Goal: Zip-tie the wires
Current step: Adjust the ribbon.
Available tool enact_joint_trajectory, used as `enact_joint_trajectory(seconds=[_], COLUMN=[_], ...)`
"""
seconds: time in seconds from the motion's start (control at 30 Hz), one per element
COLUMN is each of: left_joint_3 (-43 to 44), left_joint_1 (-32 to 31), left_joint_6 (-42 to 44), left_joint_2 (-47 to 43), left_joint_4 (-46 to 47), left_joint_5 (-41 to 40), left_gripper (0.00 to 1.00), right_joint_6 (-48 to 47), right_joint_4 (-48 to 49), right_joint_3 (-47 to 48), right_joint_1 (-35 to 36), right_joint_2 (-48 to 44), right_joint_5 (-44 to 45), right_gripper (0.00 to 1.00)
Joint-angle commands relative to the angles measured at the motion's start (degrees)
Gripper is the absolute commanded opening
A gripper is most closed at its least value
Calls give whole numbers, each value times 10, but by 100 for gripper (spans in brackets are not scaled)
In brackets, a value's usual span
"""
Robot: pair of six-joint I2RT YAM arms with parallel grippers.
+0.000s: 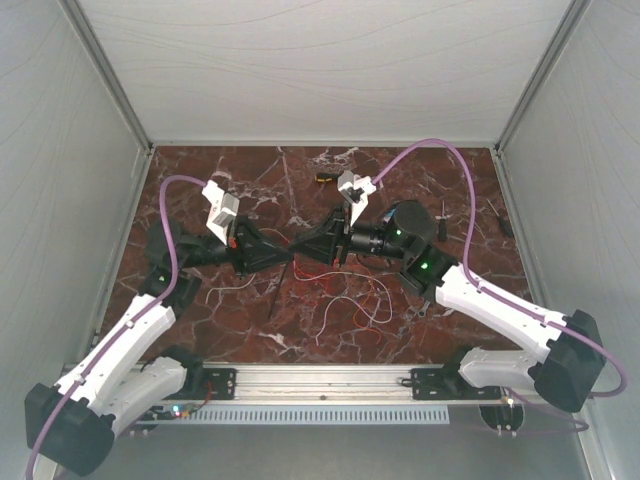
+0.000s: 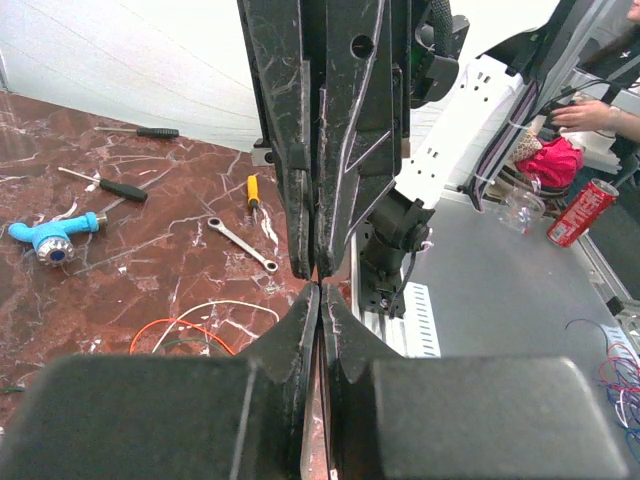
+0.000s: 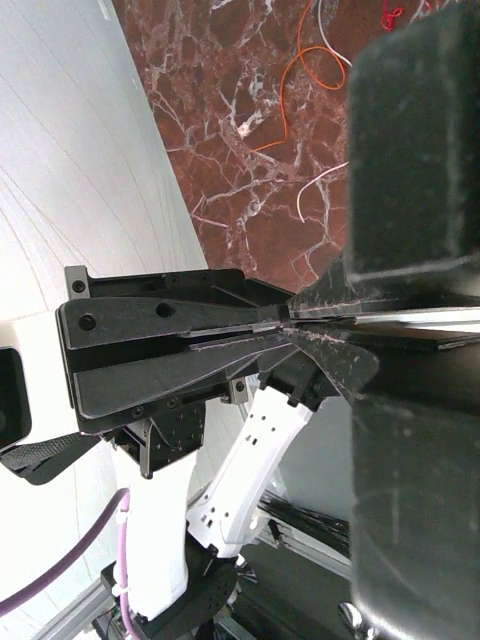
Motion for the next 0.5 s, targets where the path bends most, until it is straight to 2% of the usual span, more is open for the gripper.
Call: enact_joint_trajectory(seconds=[0.0, 0.17, 0.2, 0.23, 0.27, 0.3, 0.33, 0.47], left_joint_3=[11, 9, 10, 11, 12, 14, 16, 30], left_joint_1=[-2, -2, -2, -2, -2, -2, -2, -2], left_joint_6=[4, 7, 9, 12, 15, 22, 28, 57], left_joint_2=[-3, -3, -4, -6, -10, -15, -21, -49], left_joint_4=[22, 9, -4, -18, -40, -69, -103, -283], left_joint_5=[10, -3, -16, -34, -58, -90, -127, -300], left_gripper=[0, 0, 4, 31, 69, 95, 99, 100], right_joint_6=[8, 4, -7, -19, -28, -30, -27, 33], right_joint_4=[46, 58, 41, 19, -1, -10, -6, 26], right_joint_3=[-6, -19, -19, -19, -20, -26, -38, -64], right_joint_1=[4, 4, 3, -4, -18, -42, -72, -208], right_joint_2=[2, -4, -7, -10, -12, -14, -15, 18], right_joint_5=[-7, 2, 16, 40, 48, 52, 51, -21], right_gripper=[0, 0, 0, 0, 0, 0, 0, 0])
